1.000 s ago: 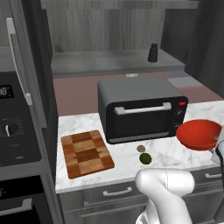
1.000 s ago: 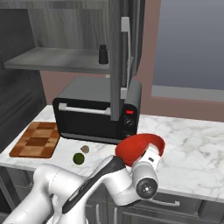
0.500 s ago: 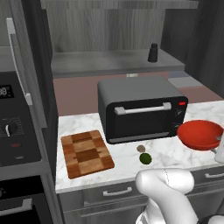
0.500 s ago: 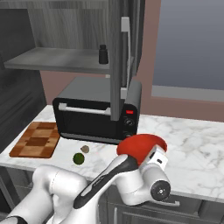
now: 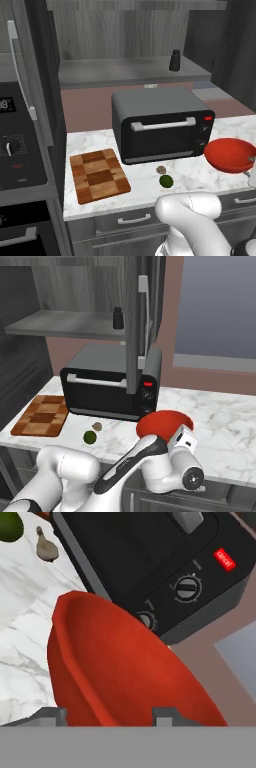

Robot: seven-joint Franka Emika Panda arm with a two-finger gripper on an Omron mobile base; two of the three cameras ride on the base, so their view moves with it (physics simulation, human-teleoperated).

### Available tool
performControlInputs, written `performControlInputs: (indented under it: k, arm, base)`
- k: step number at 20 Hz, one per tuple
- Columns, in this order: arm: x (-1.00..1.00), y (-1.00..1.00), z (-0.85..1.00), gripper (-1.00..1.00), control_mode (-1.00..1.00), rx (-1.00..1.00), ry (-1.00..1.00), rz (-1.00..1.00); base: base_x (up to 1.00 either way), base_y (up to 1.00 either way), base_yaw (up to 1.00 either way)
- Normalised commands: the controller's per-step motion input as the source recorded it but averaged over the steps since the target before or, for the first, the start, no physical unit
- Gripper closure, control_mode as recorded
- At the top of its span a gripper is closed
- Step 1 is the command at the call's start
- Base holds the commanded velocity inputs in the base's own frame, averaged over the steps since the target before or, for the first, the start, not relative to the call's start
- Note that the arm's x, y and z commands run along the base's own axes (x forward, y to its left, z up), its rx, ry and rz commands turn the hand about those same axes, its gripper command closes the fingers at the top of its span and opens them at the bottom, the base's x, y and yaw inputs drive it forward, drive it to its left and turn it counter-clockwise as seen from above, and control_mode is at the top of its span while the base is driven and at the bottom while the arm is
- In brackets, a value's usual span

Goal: Open the cabinet. Place the bowl and condiment on the counter. Then place the lime and garlic on the cutting board.

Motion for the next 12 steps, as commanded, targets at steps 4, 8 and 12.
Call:
performControlInputs:
  k: [4,8,12]
  arm:
    - [0.08,-0.03,-0.19,1.0,-1.0,0.0,-0.01,0.02]
    - [0.16,-0.03,-0.24,1.0,-1.0,0.0,0.0,0.02]
    - [0.33,0.0,-0.22,1.0,-1.0,0.0,0.0,0.01]
  base:
    - [0.0,0.0,0.0]
    - [0.0,0.0,0.0]
    - [0.0,0.0,0.0]
